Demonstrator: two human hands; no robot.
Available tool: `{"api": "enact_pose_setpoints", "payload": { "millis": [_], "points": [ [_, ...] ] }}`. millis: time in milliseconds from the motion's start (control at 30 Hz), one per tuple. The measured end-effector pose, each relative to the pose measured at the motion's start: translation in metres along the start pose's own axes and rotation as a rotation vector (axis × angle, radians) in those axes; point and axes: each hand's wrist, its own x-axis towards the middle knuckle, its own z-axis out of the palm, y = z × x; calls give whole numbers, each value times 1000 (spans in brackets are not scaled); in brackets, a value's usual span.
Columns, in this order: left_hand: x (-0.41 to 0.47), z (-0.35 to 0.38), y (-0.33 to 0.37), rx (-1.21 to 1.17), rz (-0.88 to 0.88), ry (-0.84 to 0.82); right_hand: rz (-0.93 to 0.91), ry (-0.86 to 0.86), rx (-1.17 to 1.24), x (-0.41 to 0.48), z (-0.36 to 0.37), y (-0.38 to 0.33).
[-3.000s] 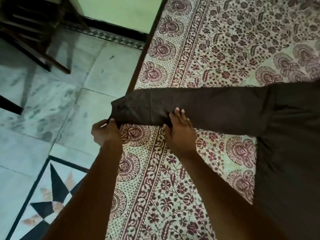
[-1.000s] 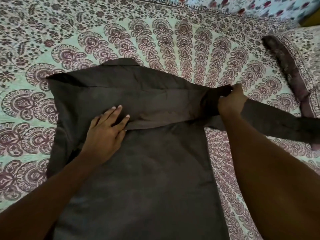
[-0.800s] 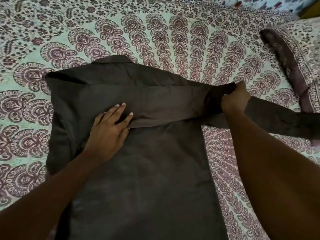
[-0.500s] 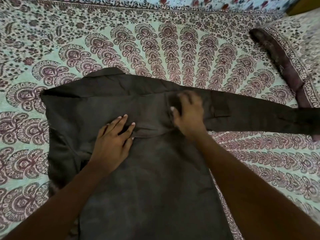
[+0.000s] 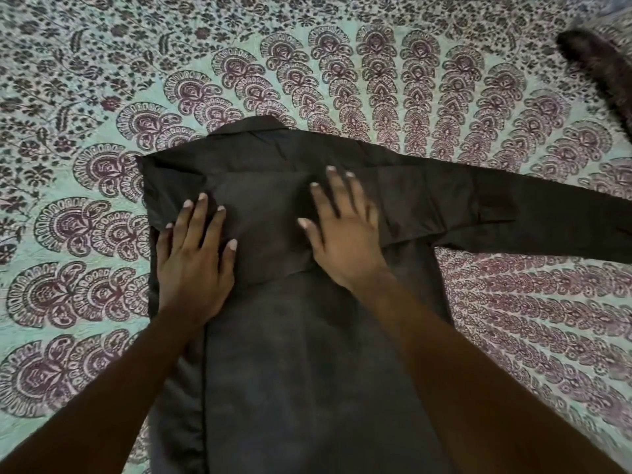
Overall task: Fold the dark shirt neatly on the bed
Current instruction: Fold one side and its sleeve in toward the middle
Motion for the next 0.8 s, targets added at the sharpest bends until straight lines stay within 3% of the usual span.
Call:
{"api": "enact_pose_setpoints", "payload": {
  "millis": [100,167,333,600,800],
  "points": [
    [-6,7,-3,16,9,-54,-227,-37,59,13,22,-54],
    [-7,11,-4,24,-8,-74,-254,-147,42,18,40,-72],
    [-4,9,-3,20,-34,-115,-115,-140,-61,20,48,-19],
    [-2,5,1,58,-58,-165,331,-197,-71,11,-7,139],
    [0,5,1,72,-65,-183,189,-224,-91,15,-2,121]
  ]
}}
